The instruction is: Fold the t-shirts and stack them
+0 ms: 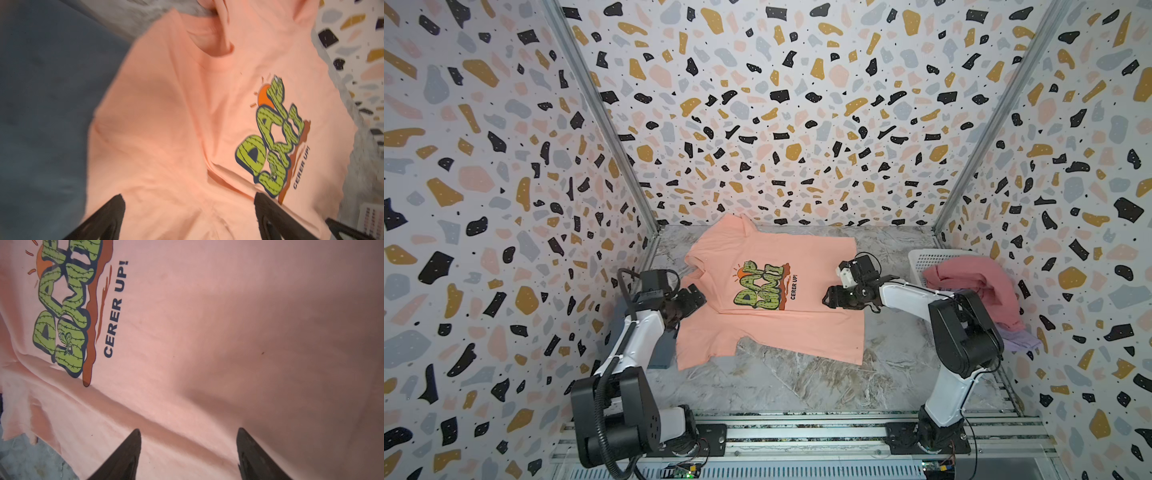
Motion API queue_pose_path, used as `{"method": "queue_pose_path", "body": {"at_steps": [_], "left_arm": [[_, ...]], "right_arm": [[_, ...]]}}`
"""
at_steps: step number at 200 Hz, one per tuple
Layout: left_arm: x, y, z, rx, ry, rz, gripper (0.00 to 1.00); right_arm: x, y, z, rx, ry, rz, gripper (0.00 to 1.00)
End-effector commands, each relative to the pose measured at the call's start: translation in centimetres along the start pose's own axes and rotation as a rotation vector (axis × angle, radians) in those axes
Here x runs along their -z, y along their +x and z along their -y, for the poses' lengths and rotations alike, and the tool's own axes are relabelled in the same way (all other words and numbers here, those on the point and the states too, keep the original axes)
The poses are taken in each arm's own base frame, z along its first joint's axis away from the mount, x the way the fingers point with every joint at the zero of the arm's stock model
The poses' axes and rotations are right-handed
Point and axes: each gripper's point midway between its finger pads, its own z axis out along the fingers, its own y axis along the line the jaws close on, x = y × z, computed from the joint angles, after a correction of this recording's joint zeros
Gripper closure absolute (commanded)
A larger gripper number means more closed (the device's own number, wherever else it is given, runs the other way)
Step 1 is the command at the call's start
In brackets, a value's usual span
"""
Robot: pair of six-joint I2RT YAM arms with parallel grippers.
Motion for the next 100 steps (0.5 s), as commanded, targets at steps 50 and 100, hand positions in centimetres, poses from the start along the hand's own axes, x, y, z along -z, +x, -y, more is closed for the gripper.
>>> {"method": "queue_pose_path", "body": {"at_steps": [50,100], "left_arm": [[-4.1,10.3,-0.2,-0.055,-0.049,-0.263,0.02],[-3.8,17.7,-1.8,-0.131,-0.113,-0.426,0.02]], "right_arm": [[-2.2,1.6,4.1,-0.012,0.143,-0.058,0.27],[-2.5,0.6,8.0,-0.077,0.181,-0.04,0.27]]}}
